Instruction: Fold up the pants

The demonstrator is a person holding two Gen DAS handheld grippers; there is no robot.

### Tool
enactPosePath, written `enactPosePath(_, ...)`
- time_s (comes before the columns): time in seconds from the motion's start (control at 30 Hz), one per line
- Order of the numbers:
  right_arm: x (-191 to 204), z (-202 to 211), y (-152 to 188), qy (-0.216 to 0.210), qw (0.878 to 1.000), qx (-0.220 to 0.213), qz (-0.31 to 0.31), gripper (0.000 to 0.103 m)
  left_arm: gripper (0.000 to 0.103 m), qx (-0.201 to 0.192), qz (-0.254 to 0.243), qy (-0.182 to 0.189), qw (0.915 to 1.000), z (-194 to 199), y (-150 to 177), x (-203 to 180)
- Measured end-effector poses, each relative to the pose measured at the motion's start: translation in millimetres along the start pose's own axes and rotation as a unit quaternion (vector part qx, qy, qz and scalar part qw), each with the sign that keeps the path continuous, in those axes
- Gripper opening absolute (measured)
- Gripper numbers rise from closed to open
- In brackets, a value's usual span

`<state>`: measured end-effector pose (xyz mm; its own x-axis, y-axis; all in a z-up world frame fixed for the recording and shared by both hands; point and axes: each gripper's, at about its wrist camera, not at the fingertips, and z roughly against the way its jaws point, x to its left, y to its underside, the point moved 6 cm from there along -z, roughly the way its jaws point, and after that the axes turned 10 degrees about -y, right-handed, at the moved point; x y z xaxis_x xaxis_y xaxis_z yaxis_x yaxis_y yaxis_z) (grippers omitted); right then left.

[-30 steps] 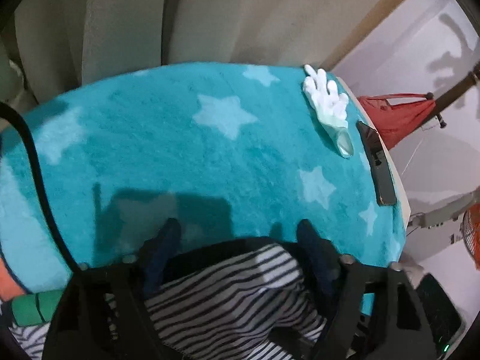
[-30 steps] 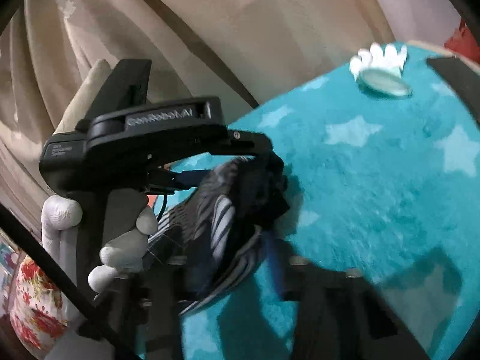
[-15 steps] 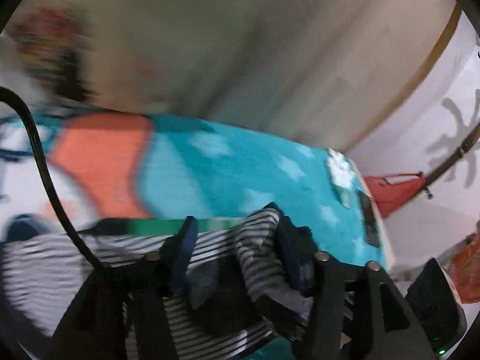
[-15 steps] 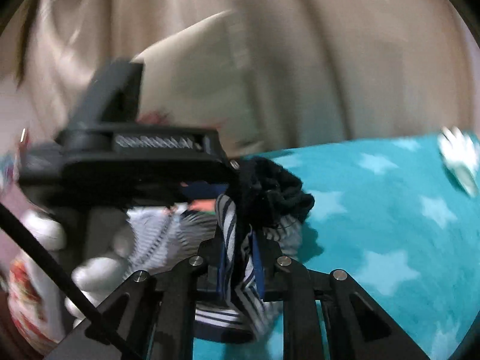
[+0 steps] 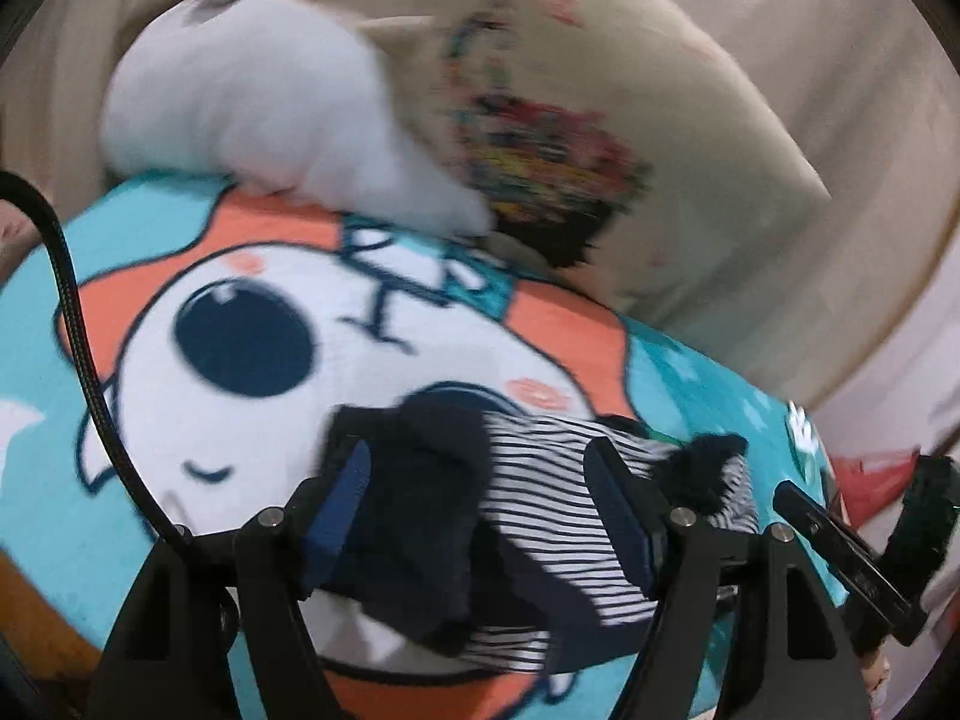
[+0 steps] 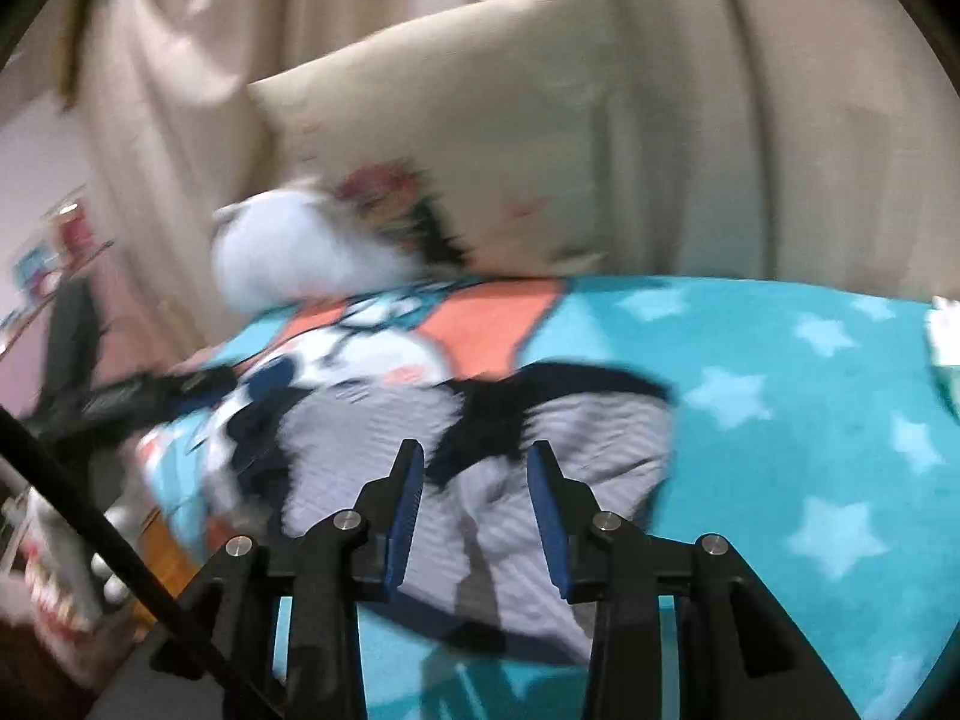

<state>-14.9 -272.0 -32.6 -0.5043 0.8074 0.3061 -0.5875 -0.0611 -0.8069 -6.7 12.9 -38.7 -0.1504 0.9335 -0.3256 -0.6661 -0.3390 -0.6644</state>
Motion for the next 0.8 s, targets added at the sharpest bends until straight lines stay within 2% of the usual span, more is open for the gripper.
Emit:
enactPosePath(0.13,-13,-36,-8,0.028,0.999,0.019,-0.017,0.039,0.073,0.002,0.028,-0.006,0.9996,3,0,25)
enactPosePath(0.27,-25,-97,0,0.033,0.996,0.072,-0.048,0.039,0.073,0.002,0.055,-0.016,0.9983,4,-1,49)
enactPosePath(0.4,-14,-80,-7,0.044,0.998,0.030,-0.042,0.039,0.074,0.012,0.081,-0.018,0.9965,-3,-2,72)
enactPosePath(0.47,0,-64,-12,0.038,0.999,0.002,-0.029,0.047,0.075,0.025,0.092,-0.005,0.9955,-13,-2,75)
enactPosePath(0.53,25,-58,-13,0.024,1.000,-0.005,-0.004,0.049,0.076,0.037,0.092,0.002,0.9951,-23,-3,74)
enactPosePath(0.6,54,-62,-5,-0.016,1.000,0.014,0.016,0.054,0.077,0.044,0.087,0.004,0.9952,-31,-5,71)
enactPosePath(0.7,104,-88,16,-0.071,0.994,0.063,0.062,0.055,0.081,0.060,0.082,0.022,0.9946,-44,-8,68)
enactPosePath(0.73,121,-98,25,-0.084,0.990,0.078,0.082,0.056,0.081,0.072,0.082,0.033,0.9935,-49,-9,67)
enactPosePath(0.8,147,-117,37,-0.085,0.984,0.097,0.123,0.056,0.082,0.084,0.084,0.048,0.9917,-56,-10,66)
